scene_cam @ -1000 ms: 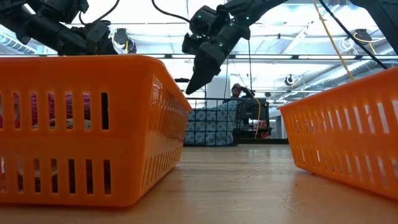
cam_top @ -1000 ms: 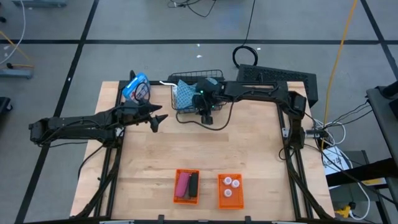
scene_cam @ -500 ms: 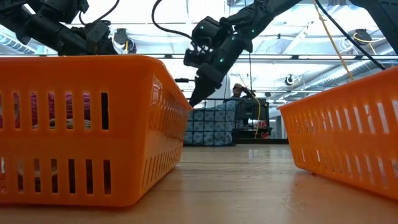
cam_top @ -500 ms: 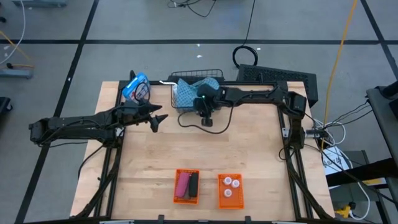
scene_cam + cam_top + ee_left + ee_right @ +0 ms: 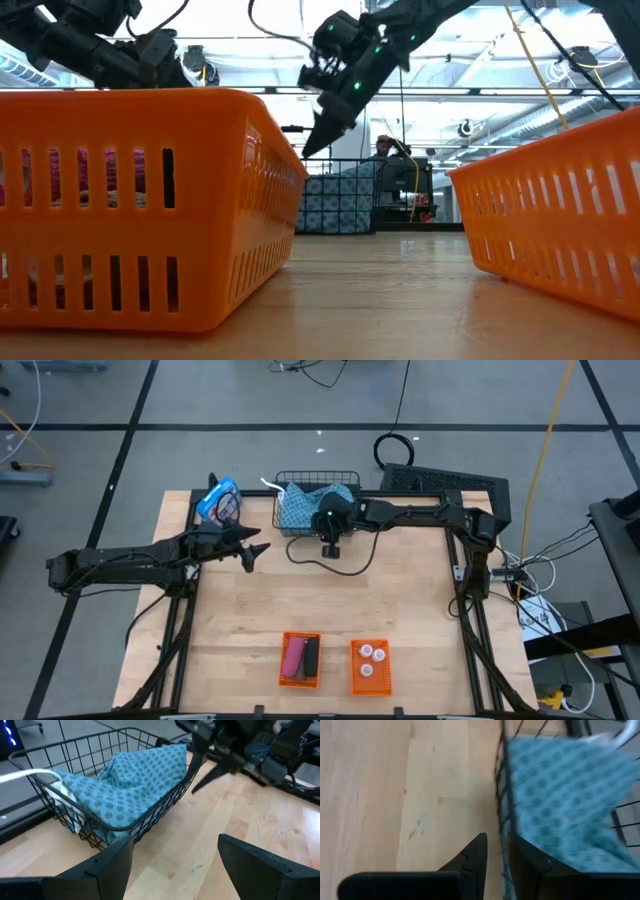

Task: Pick & Place Medicine items
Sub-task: Return to Home Position

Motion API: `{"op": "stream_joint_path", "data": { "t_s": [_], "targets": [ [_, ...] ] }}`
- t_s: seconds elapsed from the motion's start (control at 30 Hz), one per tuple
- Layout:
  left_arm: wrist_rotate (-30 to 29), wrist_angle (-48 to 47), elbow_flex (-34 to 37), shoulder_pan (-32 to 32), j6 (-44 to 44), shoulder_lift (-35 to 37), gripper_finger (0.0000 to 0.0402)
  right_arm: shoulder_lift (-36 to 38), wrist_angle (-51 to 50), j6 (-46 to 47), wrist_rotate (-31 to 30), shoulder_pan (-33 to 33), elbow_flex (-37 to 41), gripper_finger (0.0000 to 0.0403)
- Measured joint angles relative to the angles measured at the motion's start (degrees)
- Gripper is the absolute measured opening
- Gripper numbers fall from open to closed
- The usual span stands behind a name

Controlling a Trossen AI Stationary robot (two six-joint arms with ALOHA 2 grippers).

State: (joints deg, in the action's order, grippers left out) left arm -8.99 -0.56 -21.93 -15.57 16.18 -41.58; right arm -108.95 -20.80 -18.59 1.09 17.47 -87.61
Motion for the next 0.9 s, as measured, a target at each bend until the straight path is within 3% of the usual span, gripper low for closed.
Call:
{"op": "stream_joint_path", "data": {
  "t_s": [0.2, 0.5, 0.6, 0.77, 0.9],
  "targets": [
    [0.1, -4.1, -2.3, 0.0, -1.3, 3.1, 0.0301, 6.7, -4.8, 3.4, 0.1, -0.4, 0.0, 0.0062],
    [-0.7, -33.1, -18.6, 0.0, -8.0, 12.2, 0.0301, 22.9, -16.3, 9.5, 0.3, -0.3, -0.1, 0.0065],
    [-4.4, -40.4, -22.5, 0.0, -16.7, 15.8, 0.0301, 29.0, -22.1, 11.0, -0.8, 0.2, 0.8, 0.0065],
    [-6.7, -46.3, -22.3, -0.1, -14.8, 22.0, 0.0301, 41.7, -22.1, 18.8, -4.2, 0.4, 11.5, 0.0066],
    [-5.1, -38.2, -18.7, -0.1, -11.7, 26.1, 0.0301, 53.5, -16.0, 21.5, -4.0, 0.3, 23.9, 0.0066]
  ]
}}
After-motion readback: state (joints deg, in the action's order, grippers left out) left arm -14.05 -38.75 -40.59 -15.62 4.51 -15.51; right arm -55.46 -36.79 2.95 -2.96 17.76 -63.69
